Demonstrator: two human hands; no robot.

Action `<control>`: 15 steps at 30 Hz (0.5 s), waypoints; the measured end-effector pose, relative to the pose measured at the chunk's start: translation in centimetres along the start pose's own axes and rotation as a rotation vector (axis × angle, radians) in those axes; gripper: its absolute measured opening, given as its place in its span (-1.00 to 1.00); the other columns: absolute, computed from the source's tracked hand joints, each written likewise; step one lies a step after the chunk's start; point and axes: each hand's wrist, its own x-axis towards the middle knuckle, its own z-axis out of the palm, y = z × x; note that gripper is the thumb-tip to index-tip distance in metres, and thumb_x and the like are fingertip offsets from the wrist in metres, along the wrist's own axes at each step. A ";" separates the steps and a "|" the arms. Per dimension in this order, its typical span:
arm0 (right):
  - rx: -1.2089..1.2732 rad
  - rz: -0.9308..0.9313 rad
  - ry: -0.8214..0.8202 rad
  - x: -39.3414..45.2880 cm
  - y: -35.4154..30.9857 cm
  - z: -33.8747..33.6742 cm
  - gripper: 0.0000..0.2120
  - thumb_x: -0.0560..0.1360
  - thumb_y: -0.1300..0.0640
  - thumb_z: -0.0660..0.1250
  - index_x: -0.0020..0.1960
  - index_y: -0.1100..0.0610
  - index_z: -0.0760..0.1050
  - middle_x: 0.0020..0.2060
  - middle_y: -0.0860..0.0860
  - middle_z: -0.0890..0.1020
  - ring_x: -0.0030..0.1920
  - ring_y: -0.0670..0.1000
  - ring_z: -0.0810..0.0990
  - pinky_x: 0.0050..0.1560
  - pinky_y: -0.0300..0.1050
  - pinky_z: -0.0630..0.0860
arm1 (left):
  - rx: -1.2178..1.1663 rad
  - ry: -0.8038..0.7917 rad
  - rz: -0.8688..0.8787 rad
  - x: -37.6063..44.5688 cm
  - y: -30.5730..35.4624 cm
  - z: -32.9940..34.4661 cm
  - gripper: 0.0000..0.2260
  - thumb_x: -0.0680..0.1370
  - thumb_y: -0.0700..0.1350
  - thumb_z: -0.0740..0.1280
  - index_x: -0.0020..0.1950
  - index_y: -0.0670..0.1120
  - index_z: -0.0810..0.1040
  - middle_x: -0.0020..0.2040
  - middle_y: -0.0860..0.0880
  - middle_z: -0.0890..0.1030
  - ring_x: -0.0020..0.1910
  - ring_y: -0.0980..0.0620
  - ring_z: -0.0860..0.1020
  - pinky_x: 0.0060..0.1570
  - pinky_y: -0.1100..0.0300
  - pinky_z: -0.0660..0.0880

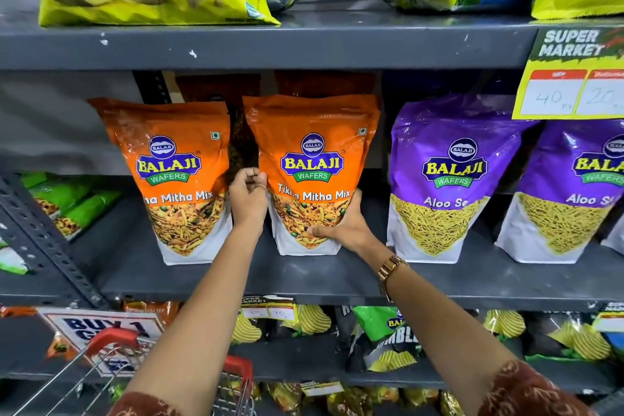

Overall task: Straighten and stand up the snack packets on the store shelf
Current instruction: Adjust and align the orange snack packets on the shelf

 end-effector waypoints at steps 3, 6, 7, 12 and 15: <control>0.012 0.005 -0.009 0.0 0.1 0.0 -0.02 0.16 0.18 0.61 0.34 0.01 0.02 0.28 0.09 0.43 0.29 0.10 0.44 0.31 0.21 0.42 | -0.073 -0.069 -0.105 -0.7 -0.9 0.4 -0.90 0.57 -0.08 0.16 -0.09 -0.03 0.44 -0.06 -0.02 0.55 -0.07 0.04 0.50 -0.04 0.17 0.47; 0.005 0.001 -0.004 -0.1 0.2 0.0 -0.02 0.16 0.18 0.61 0.34 0.03 0.03 0.28 0.08 0.43 0.29 0.09 0.44 0.32 0.16 0.41 | -0.069 -0.202 -0.206 -2.2 -2.6 0.3 -0.87 0.58 -0.01 0.13 -0.11 0.00 0.41 -0.07 0.04 0.53 -0.08 0.12 0.49 -0.11 0.24 0.43; 0.007 -0.001 -0.004 -0.1 0.2 0.0 -0.03 0.16 0.19 0.61 0.34 0.03 0.03 0.28 0.08 0.44 0.29 0.09 0.44 0.32 0.14 0.41 | -0.050 -0.215 -0.210 -2.7 -3.3 0.2 -0.87 0.58 -0.01 0.13 -0.08 -0.02 0.40 -0.10 0.06 0.53 -0.10 0.14 0.47 -0.15 0.28 0.41; 0.002 -0.009 -0.014 -0.2 0.3 0.0 -0.04 0.16 0.19 0.60 0.34 0.05 0.04 0.26 0.07 0.45 0.28 0.07 0.45 0.28 0.07 0.44 | 0.020 -0.210 -0.208 -3.4 -4.6 -0.4 -0.90 0.60 -0.08 0.10 -0.04 -0.04 0.38 -0.07 -0.06 0.53 -0.11 0.02 0.47 -0.04 0.04 0.42; 0.010 -0.025 -0.033 -0.5 0.6 0.0 -0.05 0.16 0.19 0.60 0.32 0.02 0.05 0.26 0.08 0.45 0.28 0.07 0.46 0.29 0.11 0.45 | 0.074 -0.172 -0.181 -3.5 -4.6 -0.5 -0.87 0.60 -0.08 0.09 -0.11 -0.03 0.37 -0.19 -0.04 0.50 -0.21 0.01 0.43 -0.21 0.14 0.37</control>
